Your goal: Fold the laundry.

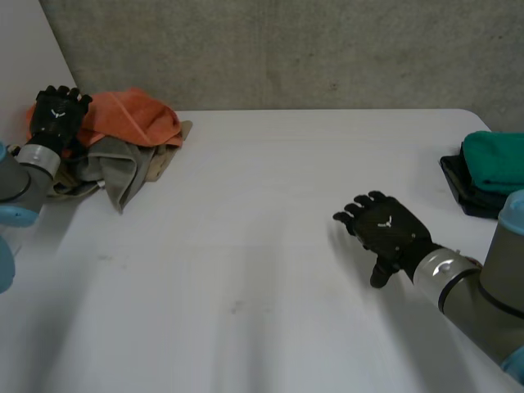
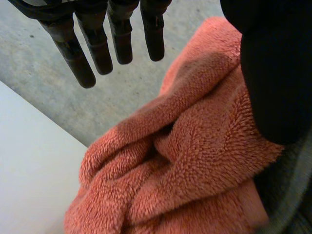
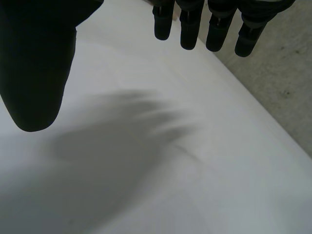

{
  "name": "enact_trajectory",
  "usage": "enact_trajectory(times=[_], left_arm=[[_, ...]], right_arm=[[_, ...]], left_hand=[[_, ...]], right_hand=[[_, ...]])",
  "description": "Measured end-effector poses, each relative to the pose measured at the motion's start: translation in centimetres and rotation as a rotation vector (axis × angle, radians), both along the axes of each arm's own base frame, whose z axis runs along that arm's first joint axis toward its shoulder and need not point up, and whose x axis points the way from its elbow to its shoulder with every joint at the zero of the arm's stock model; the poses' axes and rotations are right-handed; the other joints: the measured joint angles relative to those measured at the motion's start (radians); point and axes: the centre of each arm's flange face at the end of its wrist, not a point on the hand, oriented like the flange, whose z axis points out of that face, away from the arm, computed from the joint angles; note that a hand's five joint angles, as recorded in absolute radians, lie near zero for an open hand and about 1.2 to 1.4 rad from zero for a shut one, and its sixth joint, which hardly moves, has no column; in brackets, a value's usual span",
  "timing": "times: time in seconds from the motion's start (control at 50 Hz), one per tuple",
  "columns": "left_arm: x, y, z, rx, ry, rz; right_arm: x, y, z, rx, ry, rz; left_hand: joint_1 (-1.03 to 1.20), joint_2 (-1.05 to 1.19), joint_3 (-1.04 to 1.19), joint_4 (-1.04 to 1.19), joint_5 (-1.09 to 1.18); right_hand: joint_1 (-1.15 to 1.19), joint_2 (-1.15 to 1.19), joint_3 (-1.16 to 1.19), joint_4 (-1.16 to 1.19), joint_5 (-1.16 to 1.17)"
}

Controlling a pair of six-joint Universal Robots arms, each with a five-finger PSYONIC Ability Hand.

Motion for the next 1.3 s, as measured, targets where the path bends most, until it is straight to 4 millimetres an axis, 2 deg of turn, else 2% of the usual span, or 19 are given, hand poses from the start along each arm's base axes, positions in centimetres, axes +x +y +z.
enact_trajectory(times=[0.14,0.18,0.22,0.26,0.4,0.48,0.56,0.66,0.7,0.78,0.84,0.92,0.98,1.06,1.08,1.14,1.16,1.24,1.3], left_arm=[[0.0,-0.7,0.9,-0.054,0.077,-0.030],[0.0,-0.8,1.1,-0.070,0.085,-0.035],[-0.1,-0.9,1.3,-0.087,0.089,-0.041],[-0.1,-0.9,1.2,-0.095,0.088,-0.044],[-0.8,-0.8,1.4,-0.111,0.091,-0.052],[-2.1,-0.2,3.5,-0.125,0.113,-0.065],[-4.9,2.2,10.2,-0.151,0.205,-0.122],[-7.5,7.5,19.1,-0.205,0.346,-0.237],[-9.1,11.2,23.1,-0.229,0.417,-0.321],[-11.7,17.0,27.1,-0.233,0.506,-0.456],[-13.6,21.2,28.3,-0.198,0.558,-0.552],[-15.8,24.9,27.5,-0.120,0.595,-0.635],[-17.9,27.3,25.3,-0.017,0.608,-0.691],[-21.6,31.0,19.5,0.202,0.595,-0.765],[-22.9,32.3,17.0,0.288,0.579,-0.786],[-25.1,34.9,12.3,0.451,0.535,-0.821],[-25.7,35.7,10.7,0.508,0.516,-0.827],[-26.4,36.9,7.2,0.650,0.462,-0.818],[-25.8,35.8,7.1,0.669,0.456,-0.783]], right_arm=[[-0.5,0.5,-0.9,0.014,0.005,-0.012],[-0.7,0.4,-1.0,0.012,0.004,-0.020],[-0.9,0.2,-1.0,0.008,0.004,-0.028],[-1.0,0.0,-0.9,0.005,0.003,-0.032],[-1.1,-0.4,-0.6,-0.008,-0.001,-0.037],[-1.0,-0.6,-0.3,-0.018,-0.005,-0.039],[-1.0,-1.1,0.7,-0.050,-0.019,-0.047],[-1.0,-1.7,2.0,-0.094,-0.034,-0.059],[-1.0,-1.9,2.6,-0.114,-0.038,-0.067],[-1.1,-2.1,3.3,-0.135,-0.043,-0.082],[-1.3,-2.2,3.7,-0.141,-0.054,-0.102],[-1.7,-2.5,3.9,-0.130,-0.072,-0.130],[-2.1,-2.7,3.9,-0.118,-0.090,-0.153],[-2.8,-3.2,3.9,-0.105,-0.111,-0.186],[-3.0,-3.4,3.9,-0.102,-0.115,-0.197],[-3.5,-3.8,3.9,-0.099,-0.122,-0.216],[-3.6,-3.9,3.9,-0.098,-0.122,-0.221],[-3.9,-4.1,4.0,-0.097,-0.123,-0.230],[-3.9,-4.1,4.0,-0.091,-0.120,-0.232]], left_hand=[[0.125,0.126,0.126,0.124,0.117],[0.284,0.264,0.264,0.262,0.253],[0.693,0.654,0.650,0.651,0.636],[0.792,0.800,0.788,0.791,0.771],[0.792,0.855,0.851,0.855,0.795],[0.792,0.856,0.851,0.855,0.795],[0.792,0.856,0.852,0.855,0.795],[0.792,0.857,0.853,0.856,0.795],[0.792,0.857,0.853,0.857,0.795],[0.792,0.857,0.853,0.859,0.795],[0.792,0.857,0.853,0.859,0.795],[0.792,0.857,0.853,0.859,0.795],[0.792,0.857,0.853,0.860,0.795],[0.792,0.857,0.853,0.859,0.795],[0.765,0.817,0.814,0.816,0.773],[0.529,0.588,0.589,0.585,0.578],[0.284,0.365,0.370,0.361,0.357],[0.022,0.064,0.069,0.052,0.046],[0.004,0.009,0.011,-0.003,-0.014]], right_hand=[[0.000,0.000,0.000,0.000,0.000],[0.000,0.000,0.000,0.000,0.000],[0.000,0.000,0.000,0.000,0.000],[0.000,0.000,0.000,0.000,0.001],[0.000,0.000,0.000,0.000,0.000],[0.000,0.000,0.000,0.000,0.000],[0.000,0.000,0.000,0.000,0.000],[0.000,0.000,0.000,0.000,0.000],[0.000,0.000,0.000,0.000,0.000],[0.000,0.000,0.000,0.000,0.000],[0.000,0.000,0.000,0.000,0.000],[0.000,0.000,0.000,0.000,0.000],[0.000,0.000,0.000,0.000,0.000],[0.000,0.000,0.000,0.000,0.001],[0.000,0.000,0.000,0.000,0.000],[0.000,0.000,0.000,0.000,0.000],[0.000,0.000,0.000,0.000,0.000],[0.000,0.000,0.000,0.000,0.000],[0.000,0.000,0.000,0.000,0.000]])
